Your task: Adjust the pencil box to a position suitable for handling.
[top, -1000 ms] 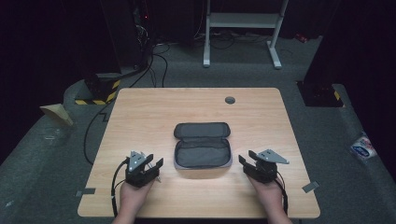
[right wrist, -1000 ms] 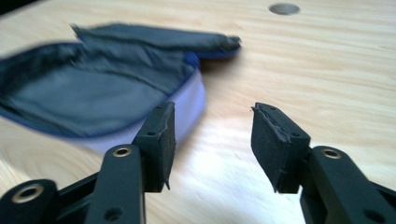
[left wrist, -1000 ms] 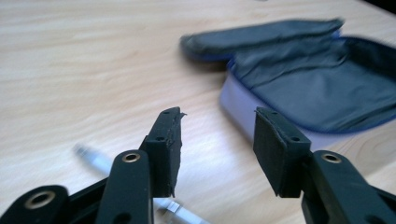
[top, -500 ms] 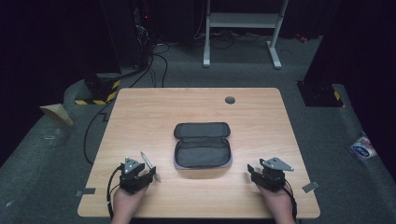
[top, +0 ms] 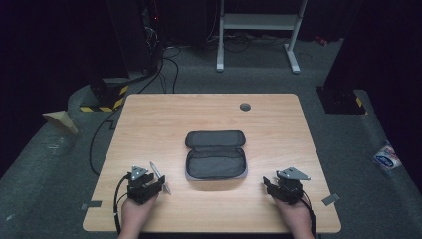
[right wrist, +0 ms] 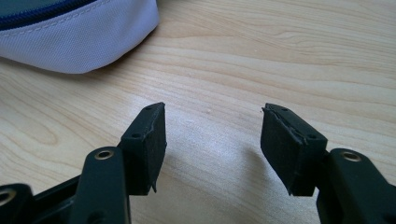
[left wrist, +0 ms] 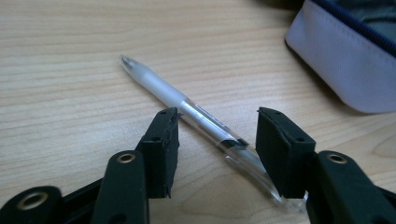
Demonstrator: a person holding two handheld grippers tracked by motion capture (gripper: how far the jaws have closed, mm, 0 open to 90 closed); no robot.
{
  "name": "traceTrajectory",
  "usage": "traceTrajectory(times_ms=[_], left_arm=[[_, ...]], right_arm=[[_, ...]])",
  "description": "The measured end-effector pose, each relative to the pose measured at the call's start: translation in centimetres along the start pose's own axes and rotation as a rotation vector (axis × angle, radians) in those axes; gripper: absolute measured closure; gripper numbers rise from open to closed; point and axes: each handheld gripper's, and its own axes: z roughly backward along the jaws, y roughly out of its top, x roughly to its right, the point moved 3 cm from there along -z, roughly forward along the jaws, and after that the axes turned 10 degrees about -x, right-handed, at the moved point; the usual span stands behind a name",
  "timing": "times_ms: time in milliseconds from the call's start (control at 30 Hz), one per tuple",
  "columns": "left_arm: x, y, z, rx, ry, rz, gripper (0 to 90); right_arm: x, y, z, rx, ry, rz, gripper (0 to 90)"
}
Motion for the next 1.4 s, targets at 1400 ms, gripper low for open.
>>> traceTrajectory(times_ms=[1400], left_arm=[[0.24,-0.39,0.19,-0.025,0.034,-0.173,75.9]], right_arm=[[-0.23,0.04,-0.19,-0.023,0.003,0.012,41.5]])
